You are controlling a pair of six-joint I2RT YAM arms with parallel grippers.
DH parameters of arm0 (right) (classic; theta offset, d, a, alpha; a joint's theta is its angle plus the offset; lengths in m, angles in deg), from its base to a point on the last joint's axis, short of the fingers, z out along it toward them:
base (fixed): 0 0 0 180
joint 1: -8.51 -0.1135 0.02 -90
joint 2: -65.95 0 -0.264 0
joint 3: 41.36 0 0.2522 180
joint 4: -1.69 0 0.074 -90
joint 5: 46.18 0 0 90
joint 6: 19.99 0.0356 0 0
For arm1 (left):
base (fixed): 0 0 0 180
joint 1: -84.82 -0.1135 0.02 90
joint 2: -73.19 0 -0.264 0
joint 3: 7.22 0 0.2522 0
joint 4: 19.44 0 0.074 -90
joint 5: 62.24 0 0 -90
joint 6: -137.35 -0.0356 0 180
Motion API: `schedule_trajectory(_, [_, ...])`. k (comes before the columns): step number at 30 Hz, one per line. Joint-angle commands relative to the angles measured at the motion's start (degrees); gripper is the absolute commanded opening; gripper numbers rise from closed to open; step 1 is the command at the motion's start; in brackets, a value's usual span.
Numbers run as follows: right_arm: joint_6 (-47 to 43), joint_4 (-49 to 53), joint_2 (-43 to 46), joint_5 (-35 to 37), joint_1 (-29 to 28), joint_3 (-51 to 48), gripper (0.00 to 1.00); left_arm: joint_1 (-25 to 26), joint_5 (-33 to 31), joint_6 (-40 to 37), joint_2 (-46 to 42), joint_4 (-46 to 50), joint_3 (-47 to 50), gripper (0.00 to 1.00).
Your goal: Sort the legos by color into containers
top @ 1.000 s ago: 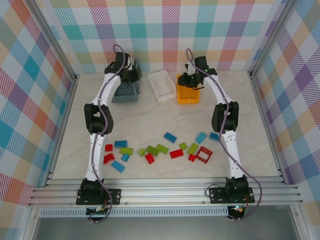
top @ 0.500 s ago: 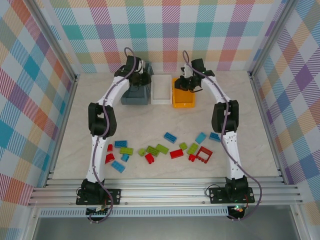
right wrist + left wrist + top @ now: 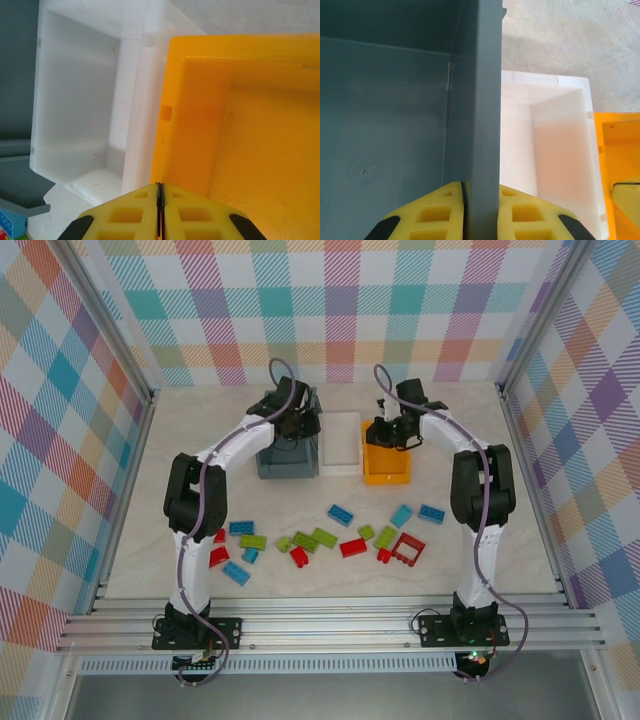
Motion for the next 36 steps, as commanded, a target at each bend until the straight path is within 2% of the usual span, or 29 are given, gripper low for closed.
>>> schedule_trajectory(1, [-2.7, 0.4, -0.6, 0.6, 0.3, -1.4, 0.12, 0.8, -2.0, 7.5, -1.5, 4.6, 3.8, 0.0])
schedule_trajectory(5, [-2.1, 1.0, -0.5, 1.0, 0.3, -1.5, 0.16, 0.8, -1.5, 6.3, -1.3, 4.0, 4.1, 0.0])
schedule_trajectory(8, [-0.6, 0.3, 1.2, 1.9, 0.3, -2.6, 0.28, 0.8, -1.3, 5.5, -0.7, 5.0, 3.1, 0.01])
schedule_trajectory(15, [1.2, 1.1, 3.5, 4.7, 0.2, -2.5, 0.37, 0.8, -3.3, 4.1, -2.2, 7.2, 2.8, 0.16])
schedule_trajectory(17, [1.6, 1.9, 3.6, 6.0, 0.3, -2.3, 0.37, 0.7, -4.7, 3.3, -2.0, 8.5, 1.7, 0.15])
schedule_trajectory(22, [2.0, 2.2, 6.0, 7.5, 0.2, -3.8, 0.38, -0.6, -6.6, 1.4, -0.5, 11.0, -1.0, 0.06])
schedule_trajectory(26, [2.9, 2.5, 8.7, 8.3, 0.2, -4.5, 0.4, -0.9, -7.2, 0.2, 1.2, 13.0, -2.8, 0.04])
schedule_trajectory(32, [5.3, 2.7, 14.2, 10.2, -0.1, -6.4, 0.49, -0.9, -6.3, 0.6, 3.6, 12.6, -3.0, 0.05])
schedule_trajectory(36, [7.5, 3.0, 20.1, 12.6, -0.2, -9.5, 0.54, -0.9, -6.6, 0.7, 4.0, 12.8, -3.2, 0.12])
